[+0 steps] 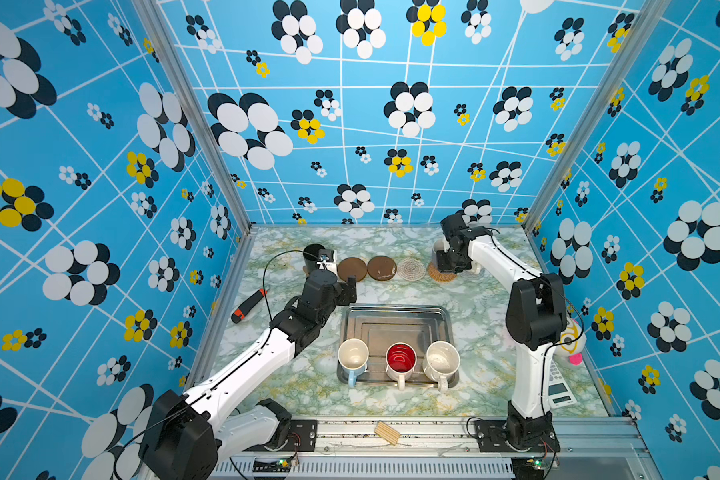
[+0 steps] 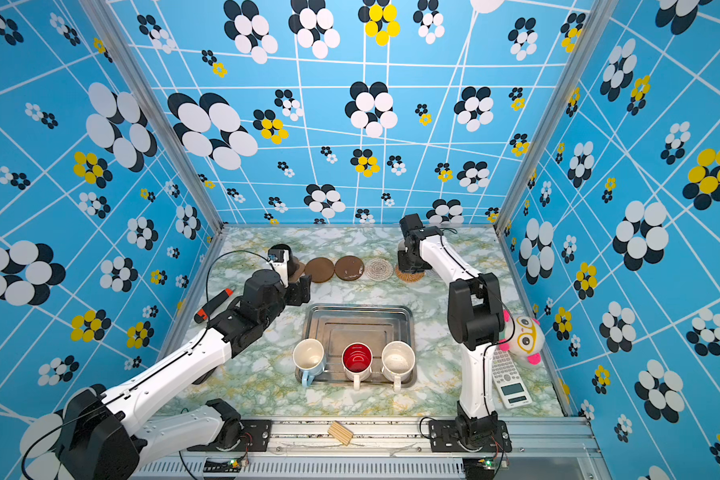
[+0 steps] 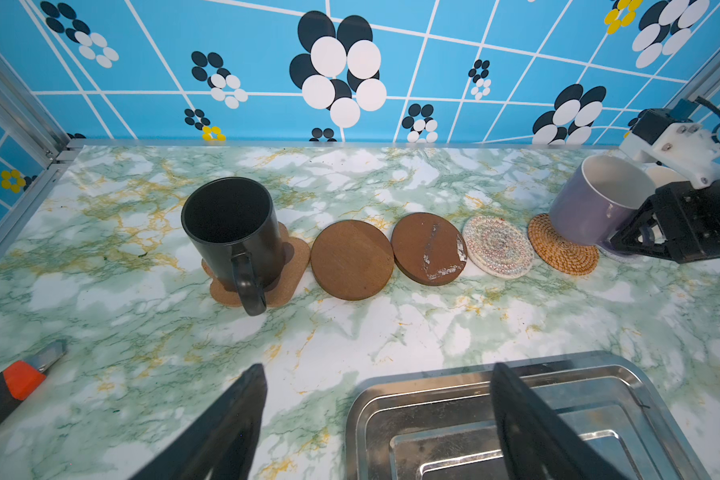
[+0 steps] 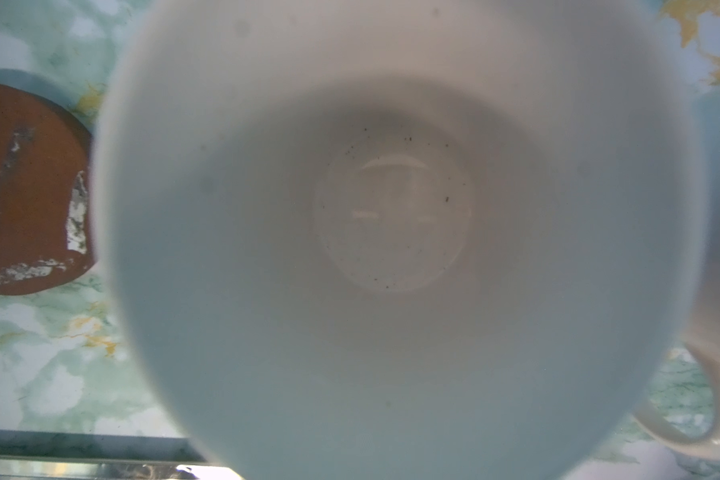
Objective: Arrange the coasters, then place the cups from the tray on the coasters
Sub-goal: 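Lower the lavender mug onto the rattan coaster with the right gripper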
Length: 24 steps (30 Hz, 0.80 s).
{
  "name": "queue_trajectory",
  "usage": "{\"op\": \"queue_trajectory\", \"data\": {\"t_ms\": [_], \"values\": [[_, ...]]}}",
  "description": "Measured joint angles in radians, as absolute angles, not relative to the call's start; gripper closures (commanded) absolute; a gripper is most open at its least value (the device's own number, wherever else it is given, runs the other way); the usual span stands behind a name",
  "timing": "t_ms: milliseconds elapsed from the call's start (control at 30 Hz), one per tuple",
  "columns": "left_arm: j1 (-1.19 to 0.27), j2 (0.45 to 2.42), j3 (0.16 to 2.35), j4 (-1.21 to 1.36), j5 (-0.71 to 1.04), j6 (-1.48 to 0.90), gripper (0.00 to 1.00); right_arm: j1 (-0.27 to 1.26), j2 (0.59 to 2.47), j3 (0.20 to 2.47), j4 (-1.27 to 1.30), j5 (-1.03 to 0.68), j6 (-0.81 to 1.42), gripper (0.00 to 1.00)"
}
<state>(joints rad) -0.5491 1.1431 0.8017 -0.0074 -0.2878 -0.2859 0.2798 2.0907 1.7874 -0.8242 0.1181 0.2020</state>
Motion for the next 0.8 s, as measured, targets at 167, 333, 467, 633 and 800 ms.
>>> {"op": "queue_trajectory", "data": {"t_ms": [167, 333, 467, 633, 800], "values": [[-0.548, 1.145, 0.802, -0.007, -0.287, -0.286, 0.15, 0.279, 2.102, 1.768, -0.818, 0.117, 0.202, 1.00], [-0.544, 1.145, 0.802, -0.007, -0.287, -0.286, 0.15, 0.277, 2.112, 1.757, -0.811, 0.116, 0.205, 1.00], [-0.543, 1.145, 0.802, -0.007, -0.287, -0.286, 0.15, 0.275, 2.113, 1.755, -0.803, 0.113, 0.208, 1.00], [-0.543, 1.145, 0.802, -0.007, -0.287, -0.286, 0.15, 0.273, 2.113, 1.755, -0.801, 0.113, 0.214, 1.00], [-0.543, 1.145, 0.802, -0.007, -0.287, -0.286, 0.15, 0.272, 2.117, 1.755, -0.801, 0.113, 0.217, 1.00]]}}
